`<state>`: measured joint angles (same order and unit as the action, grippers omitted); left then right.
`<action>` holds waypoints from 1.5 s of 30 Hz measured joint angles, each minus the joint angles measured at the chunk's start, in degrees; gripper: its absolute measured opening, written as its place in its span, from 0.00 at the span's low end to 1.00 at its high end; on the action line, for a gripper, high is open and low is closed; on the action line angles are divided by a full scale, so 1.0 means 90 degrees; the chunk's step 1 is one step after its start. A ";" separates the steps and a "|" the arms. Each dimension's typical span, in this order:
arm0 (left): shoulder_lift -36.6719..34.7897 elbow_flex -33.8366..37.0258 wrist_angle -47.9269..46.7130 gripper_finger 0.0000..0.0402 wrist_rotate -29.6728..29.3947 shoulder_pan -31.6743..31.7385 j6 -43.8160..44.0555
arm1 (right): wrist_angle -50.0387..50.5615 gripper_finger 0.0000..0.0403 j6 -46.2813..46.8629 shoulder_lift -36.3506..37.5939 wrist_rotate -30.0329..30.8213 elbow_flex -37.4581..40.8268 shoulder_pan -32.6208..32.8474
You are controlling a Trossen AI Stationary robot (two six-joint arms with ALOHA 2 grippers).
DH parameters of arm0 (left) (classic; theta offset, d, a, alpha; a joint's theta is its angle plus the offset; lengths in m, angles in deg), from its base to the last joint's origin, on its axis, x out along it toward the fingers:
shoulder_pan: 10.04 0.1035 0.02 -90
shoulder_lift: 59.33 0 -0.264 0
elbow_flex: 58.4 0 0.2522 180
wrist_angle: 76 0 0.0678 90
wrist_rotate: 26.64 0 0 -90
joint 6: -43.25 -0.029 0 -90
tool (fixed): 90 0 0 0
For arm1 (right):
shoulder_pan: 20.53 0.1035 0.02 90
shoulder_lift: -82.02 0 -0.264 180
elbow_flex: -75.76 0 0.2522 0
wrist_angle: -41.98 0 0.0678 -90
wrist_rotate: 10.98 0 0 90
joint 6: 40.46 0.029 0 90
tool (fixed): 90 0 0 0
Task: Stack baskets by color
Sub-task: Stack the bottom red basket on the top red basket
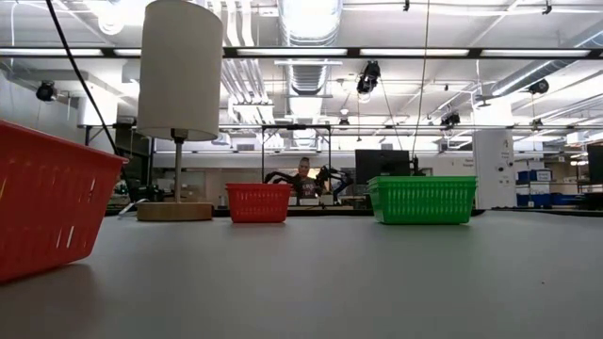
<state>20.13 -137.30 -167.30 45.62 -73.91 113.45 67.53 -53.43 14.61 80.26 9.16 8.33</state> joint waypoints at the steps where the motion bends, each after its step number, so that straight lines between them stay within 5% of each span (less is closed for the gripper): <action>1: 0.0000 0.0000 0.0000 0.20 0.0028 0.0001 0.0043 | 0.0011 0.27 0.0000 0.0000 0.0000 0.0000 0.0000; 7: 0.0000 0.0000 0.0005 0.32 0.0147 0.0009 0.0345 | 0.0188 0.27 0.0094 0.0000 0.0001 0.0000 0.0000; 13: 0.0001 0.0000 0.0301 0.33 -0.0135 0.0170 0.0689 | 0.0195 0.27 0.0119 0.0000 -0.0024 0.0000 0.0000; 21: 0.0000 -0.0011 0.1875 0.33 -0.0388 0.0873 0.0585 | 0.0390 0.27 0.0305 0.0000 -0.0024 0.0002 0.0002; 27: 0.0201 -0.0022 0.3658 0.33 -0.0355 0.1612 -0.0834 | 0.0590 0.27 0.0497 0.0000 -0.0029 0.0002 0.0078; 33: 0.0821 -0.0129 0.4922 0.32 0.0263 0.2242 -0.1955 | 0.0794 0.27 0.0548 0.0033 -0.0042 0.0068 0.0187; 45: 0.2277 -0.1450 0.4755 0.32 0.1121 0.2296 -0.1950 | -0.0282 0.24 0.0307 0.0765 -0.0026 0.0988 0.0180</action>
<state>40.62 -150.36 -124.50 55.71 -53.24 95.90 64.99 -50.67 21.49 80.03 18.06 9.95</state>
